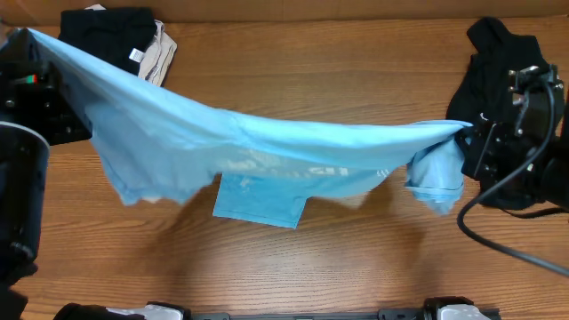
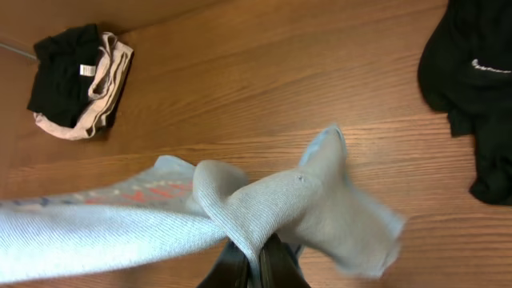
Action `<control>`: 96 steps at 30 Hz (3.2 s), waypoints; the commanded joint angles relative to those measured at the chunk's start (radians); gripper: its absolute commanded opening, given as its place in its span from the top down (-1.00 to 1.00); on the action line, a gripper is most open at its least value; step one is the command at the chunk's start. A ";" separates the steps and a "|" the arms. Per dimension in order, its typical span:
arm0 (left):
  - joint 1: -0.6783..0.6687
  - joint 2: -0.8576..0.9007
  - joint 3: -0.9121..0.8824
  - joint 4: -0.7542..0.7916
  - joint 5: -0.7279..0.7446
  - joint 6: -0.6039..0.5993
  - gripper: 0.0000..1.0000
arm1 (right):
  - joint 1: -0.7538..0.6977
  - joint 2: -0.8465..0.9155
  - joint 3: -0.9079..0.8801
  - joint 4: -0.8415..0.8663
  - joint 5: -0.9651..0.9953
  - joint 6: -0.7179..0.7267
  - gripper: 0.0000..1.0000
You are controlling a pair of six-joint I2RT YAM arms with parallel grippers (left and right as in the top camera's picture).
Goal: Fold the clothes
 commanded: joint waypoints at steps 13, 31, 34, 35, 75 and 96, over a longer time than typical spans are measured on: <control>0.000 0.351 -0.022 -0.081 -0.048 0.016 0.92 | -0.024 0.381 -0.384 0.213 0.181 -0.007 0.92; -0.002 0.596 -0.022 -0.078 0.043 0.016 0.92 | -0.312 0.551 -0.297 0.428 -0.095 -0.041 -0.87; -0.002 0.596 -0.022 -0.078 0.043 0.016 0.92 | -0.255 0.515 -0.299 0.340 -0.098 -0.041 -0.84; -0.002 0.596 -0.022 -0.077 0.045 0.016 0.92 | -0.229 0.513 -0.302 0.325 -0.084 -0.040 -0.82; -0.002 0.596 -0.022 -0.083 0.065 0.015 0.92 | 0.111 0.514 -0.824 0.789 0.322 0.139 0.46; -0.001 0.591 -0.011 -0.048 0.064 0.015 0.92 | 0.076 0.477 -0.669 0.727 0.298 0.185 0.92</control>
